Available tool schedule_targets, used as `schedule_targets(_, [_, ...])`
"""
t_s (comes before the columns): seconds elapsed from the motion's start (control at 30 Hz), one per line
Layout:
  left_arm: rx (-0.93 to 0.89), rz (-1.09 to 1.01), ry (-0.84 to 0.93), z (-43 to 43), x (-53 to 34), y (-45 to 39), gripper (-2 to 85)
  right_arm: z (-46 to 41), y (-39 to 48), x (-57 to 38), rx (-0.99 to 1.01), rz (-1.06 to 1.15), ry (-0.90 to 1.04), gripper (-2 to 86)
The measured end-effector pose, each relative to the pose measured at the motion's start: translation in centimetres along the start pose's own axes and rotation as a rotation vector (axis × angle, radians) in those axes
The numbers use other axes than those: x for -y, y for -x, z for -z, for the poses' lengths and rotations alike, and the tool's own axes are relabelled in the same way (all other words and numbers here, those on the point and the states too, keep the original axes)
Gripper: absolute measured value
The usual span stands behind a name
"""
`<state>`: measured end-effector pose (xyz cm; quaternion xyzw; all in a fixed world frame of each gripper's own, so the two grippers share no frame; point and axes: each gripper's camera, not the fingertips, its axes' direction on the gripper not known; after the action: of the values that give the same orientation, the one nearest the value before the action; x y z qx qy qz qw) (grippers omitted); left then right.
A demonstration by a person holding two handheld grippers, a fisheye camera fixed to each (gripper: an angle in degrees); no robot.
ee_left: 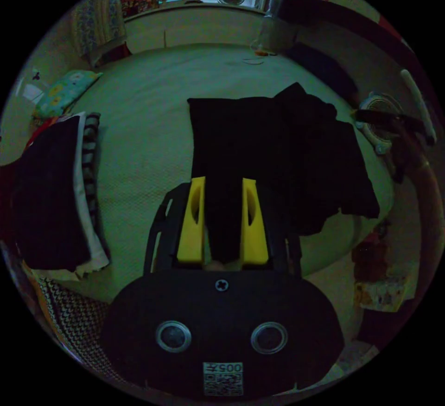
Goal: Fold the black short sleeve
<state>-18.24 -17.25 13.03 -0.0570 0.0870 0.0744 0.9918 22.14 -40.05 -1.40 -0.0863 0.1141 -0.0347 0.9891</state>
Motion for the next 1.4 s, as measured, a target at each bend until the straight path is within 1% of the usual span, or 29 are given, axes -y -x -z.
schedule_targets(0.03, [0.000,0.008,0.015,-0.3,0.3,0.3,13.0,0.0,0.0,-0.7,0.028,0.013,0.008,10.0])
schedule_targets(0.1, [0.002,0.022,0.032,-0.8,0.8,0.7,13.5,-0.4,-0.2,-3.3,0.143,0.035,0.041,11.8])
schedule_targets(0.27, [0.014,0.021,0.128,-3.3,2.1,1.0,13.9,-2.5,-1.0,-6.3,0.132,-0.009,0.108,11.9])
schedule_targets(0.33, [0.047,0.006,0.119,-3.7,2.4,1.0,13.8,-2.8,-1.5,-6.8,0.115,-0.012,0.105,11.1])
schedule_targets(0.43, [0.069,-0.008,0.123,-3.7,3.2,1.3,12.6,-1.8,-2.6,-7.4,0.067,-0.006,0.073,4.4])
schedule_targets(0.47, [0.061,-0.015,0.114,-3.6,3.5,1.5,10.6,-1.1,-3.2,-7.8,0.059,0.004,0.051,0.1])
schedule_targets(0.57, [0.019,-0.016,0.093,-3.1,4.1,2.6,5.6,0.9,-5.3,-9.2,0.042,0.003,0.028,-1.3])
schedule_targets(0.67, [-0.001,-0.025,0.057,-2.0,4.3,3.8,4.9,2.7,-7.7,-10.9,0.019,-0.016,0.009,-1.6])
schedule_targets(0.7, [0.002,-0.026,0.050,-1.7,4.3,4.1,4.8,3.1,-8.4,-11.5,-0.017,-0.021,0.009,-1.6])
schedule_targets(0.77, [0.068,-0.019,0.022,-0.7,4.2,5.6,4.7,3.4,-9.2,-12.4,-0.032,-0.029,0.007,-1.6])
schedule_targets(0.9, [0.072,0.043,0.000,0.6,3.8,9.2,4.6,3.4,-9.7,-13.9,0.019,-0.039,0.019,-1.6])
schedule_targets(1.0, [0.088,0.080,-0.025,1.6,3.4,12.0,4.6,3.1,-8.6,-14.5,0.037,0.004,0.018,-1.6])
schedule_targets(1.03, [0.121,0.083,-0.031,1.9,3.2,12.9,4.6,3.1,-8.3,-14.6,0.046,0.014,0.020,-1.6])
schedule_targets(1.07, [0.170,0.083,-0.032,1.9,3.0,13.7,4.6,2.9,-7.8,-14.8,0.068,0.037,0.028,-1.6])
schedule_targets(1.13, [0.211,0.076,-0.013,1.8,2.9,14.7,4.7,2.6,-7.1,-15.2,0.070,0.061,0.040,-1.6])
schedule_targets(1.23, [0.193,0.067,0.037,1.3,2.9,16.4,5.3,1.6,-6.8,-15.5,0.028,0.086,0.092,-0.8])
schedule_targets(1.33, [0.279,0.093,-0.011,2.2,2.8,18.1,6.8,1.9,-7.7,-15.6,0.067,0.116,0.111,3.8])
schedule_targets(1.4, [0.268,0.101,-0.038,2.6,3.3,19.4,8.4,3.4,-8.7,-15.0,0.121,0.136,0.028,7.9])
